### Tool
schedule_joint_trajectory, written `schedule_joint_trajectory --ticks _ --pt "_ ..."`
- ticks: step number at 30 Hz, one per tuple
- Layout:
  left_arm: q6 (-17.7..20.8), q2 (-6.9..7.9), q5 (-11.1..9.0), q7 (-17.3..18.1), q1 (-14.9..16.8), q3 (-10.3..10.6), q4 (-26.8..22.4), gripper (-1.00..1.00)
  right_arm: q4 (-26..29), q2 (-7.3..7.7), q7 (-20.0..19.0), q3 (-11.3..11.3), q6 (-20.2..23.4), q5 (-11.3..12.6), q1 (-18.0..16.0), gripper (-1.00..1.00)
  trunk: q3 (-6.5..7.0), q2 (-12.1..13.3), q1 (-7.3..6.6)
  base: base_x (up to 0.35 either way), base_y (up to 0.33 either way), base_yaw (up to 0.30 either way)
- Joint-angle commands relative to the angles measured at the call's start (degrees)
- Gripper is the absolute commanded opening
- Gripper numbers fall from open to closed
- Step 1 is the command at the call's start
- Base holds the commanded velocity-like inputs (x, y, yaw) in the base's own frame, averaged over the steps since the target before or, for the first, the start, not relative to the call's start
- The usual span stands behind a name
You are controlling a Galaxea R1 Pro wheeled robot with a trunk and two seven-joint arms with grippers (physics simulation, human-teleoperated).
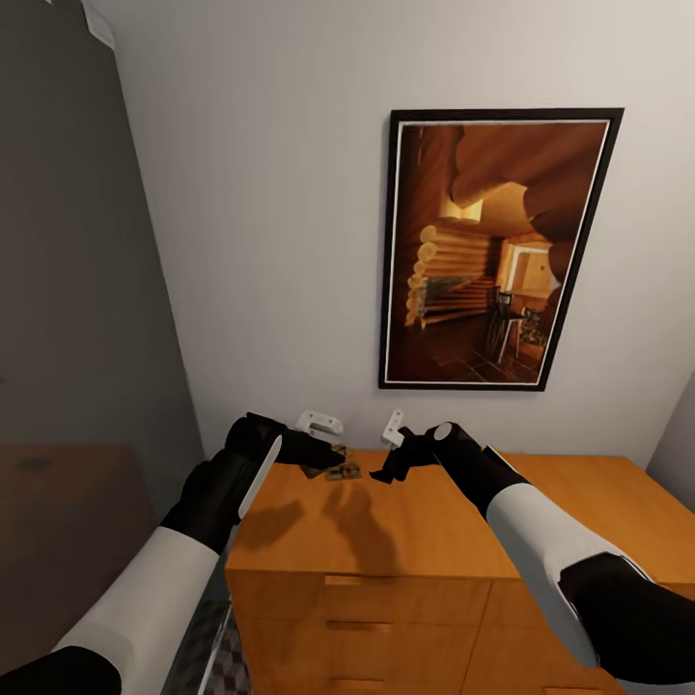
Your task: Take the four mousetraps from the cabinet in the bathroom and place them on the bathroom floor. Make sure all four end up on the same floor surface, and ensure that at least two of them are either under or directly next to the same bathroom sink.
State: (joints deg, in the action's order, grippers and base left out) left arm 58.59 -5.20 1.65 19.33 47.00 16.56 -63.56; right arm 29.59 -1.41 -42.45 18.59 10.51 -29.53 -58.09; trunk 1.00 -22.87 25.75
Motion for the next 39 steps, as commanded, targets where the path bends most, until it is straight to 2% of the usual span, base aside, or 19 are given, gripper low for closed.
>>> schedule_joint_trajectory --ticks 1,39 --pt "0.21 0.0 0.22 0.19 0.02 0.01 -0.02 -1.0 0.11 0.0 -0.19 0.03 0.28 -0.27 0.0 1.0 -0.03 -0.05 0.03 0.077 0.0 0.0" --pt "0.21 -0.06 0.21 0.2 0.02 0.01 -0.01 -1.0 0.12 0.0 -0.26 0.22 0.18 -0.36 0.0 1.0 -0.03 -0.05 0.03 0.005 0.0 0.0"
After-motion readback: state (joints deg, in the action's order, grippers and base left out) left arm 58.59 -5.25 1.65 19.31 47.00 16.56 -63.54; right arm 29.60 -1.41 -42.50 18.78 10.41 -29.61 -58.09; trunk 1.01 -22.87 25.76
